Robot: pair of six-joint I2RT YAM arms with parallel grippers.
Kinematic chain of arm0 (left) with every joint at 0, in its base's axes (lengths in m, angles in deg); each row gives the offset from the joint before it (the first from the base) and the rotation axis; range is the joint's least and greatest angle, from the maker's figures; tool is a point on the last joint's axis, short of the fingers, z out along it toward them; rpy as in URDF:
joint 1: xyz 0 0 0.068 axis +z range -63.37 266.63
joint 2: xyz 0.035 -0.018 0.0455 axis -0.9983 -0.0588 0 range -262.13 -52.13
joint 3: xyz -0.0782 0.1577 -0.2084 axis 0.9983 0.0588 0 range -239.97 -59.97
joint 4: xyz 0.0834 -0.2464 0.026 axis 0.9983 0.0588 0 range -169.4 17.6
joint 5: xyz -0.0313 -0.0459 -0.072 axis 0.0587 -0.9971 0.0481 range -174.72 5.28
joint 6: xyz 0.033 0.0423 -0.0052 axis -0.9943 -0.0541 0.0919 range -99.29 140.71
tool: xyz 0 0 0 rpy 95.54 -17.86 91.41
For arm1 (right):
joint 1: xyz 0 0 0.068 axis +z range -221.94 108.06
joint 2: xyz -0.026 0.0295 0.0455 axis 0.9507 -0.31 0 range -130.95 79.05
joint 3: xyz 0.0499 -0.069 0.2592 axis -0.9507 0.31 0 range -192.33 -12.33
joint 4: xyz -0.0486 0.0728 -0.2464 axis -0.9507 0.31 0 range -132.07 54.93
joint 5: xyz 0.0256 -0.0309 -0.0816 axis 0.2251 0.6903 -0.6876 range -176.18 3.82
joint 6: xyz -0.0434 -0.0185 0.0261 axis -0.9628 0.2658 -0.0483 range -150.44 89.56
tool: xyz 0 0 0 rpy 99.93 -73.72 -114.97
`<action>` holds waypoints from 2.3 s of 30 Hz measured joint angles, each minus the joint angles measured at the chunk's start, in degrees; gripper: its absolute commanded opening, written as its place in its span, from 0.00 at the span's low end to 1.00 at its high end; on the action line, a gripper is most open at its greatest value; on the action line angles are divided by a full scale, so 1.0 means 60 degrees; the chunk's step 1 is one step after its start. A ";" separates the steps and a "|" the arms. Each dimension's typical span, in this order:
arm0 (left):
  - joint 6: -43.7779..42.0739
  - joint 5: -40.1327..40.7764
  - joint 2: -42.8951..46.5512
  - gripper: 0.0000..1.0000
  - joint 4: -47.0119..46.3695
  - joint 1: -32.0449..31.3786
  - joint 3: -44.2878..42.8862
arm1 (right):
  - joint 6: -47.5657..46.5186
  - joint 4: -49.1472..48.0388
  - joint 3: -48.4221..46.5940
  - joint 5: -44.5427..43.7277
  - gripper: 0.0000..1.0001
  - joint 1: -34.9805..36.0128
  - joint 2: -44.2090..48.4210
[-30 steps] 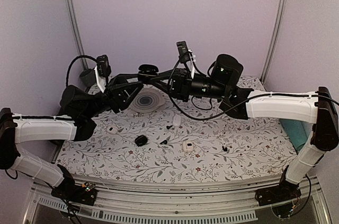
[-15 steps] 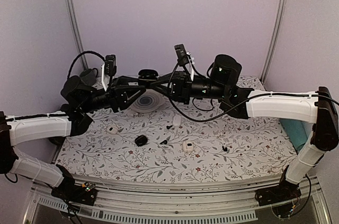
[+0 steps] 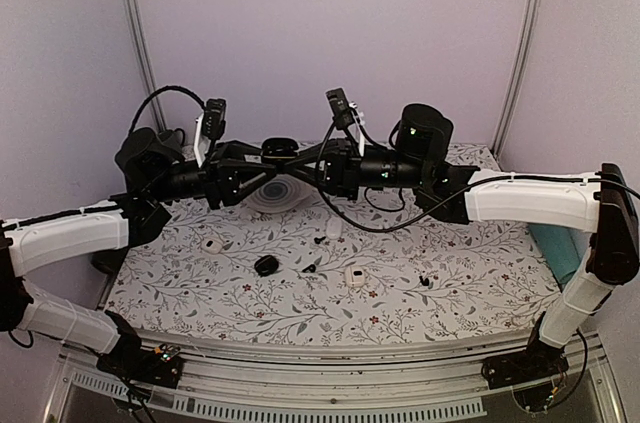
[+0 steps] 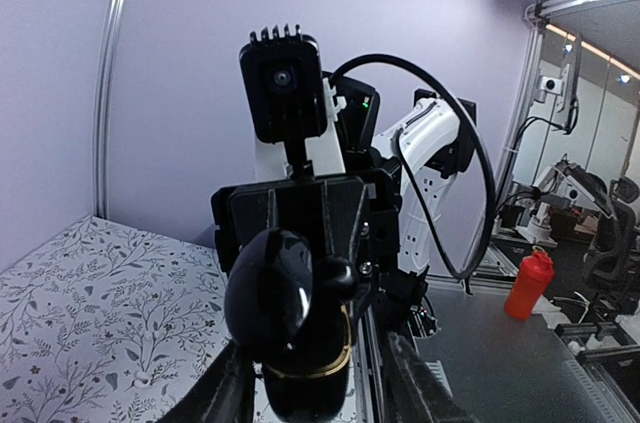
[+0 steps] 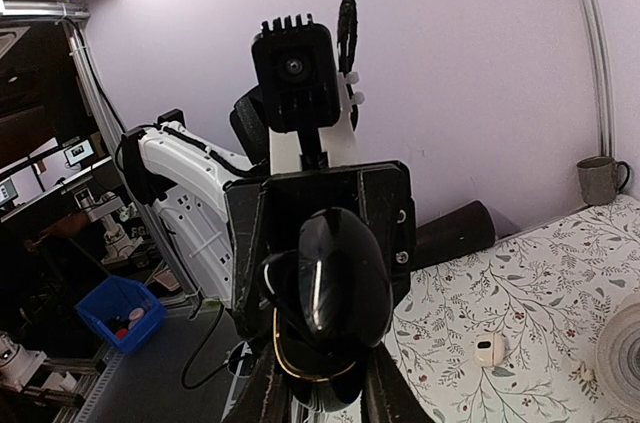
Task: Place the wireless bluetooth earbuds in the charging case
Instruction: Pass from the right arm to the left
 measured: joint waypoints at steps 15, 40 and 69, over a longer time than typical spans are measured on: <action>-0.0058 -0.0226 -0.0102 0.35 0.0229 0.0000 -0.0040 | -0.0011 0.0062 0.0000 0.0066 0.04 -0.0029 0.0000; 0.0113 -0.0306 -0.0324 0.29 -0.0178 0.0011 -0.0044 | -0.0029 0.0124 -0.0004 0.0175 0.04 -0.0036 -0.0004; 0.0237 0.0419 -0.0342 0.00 -0.0801 0.0000 0.0372 | 0.0029 0.0244 0.0601 -0.0525 0.49 -0.0044 0.0073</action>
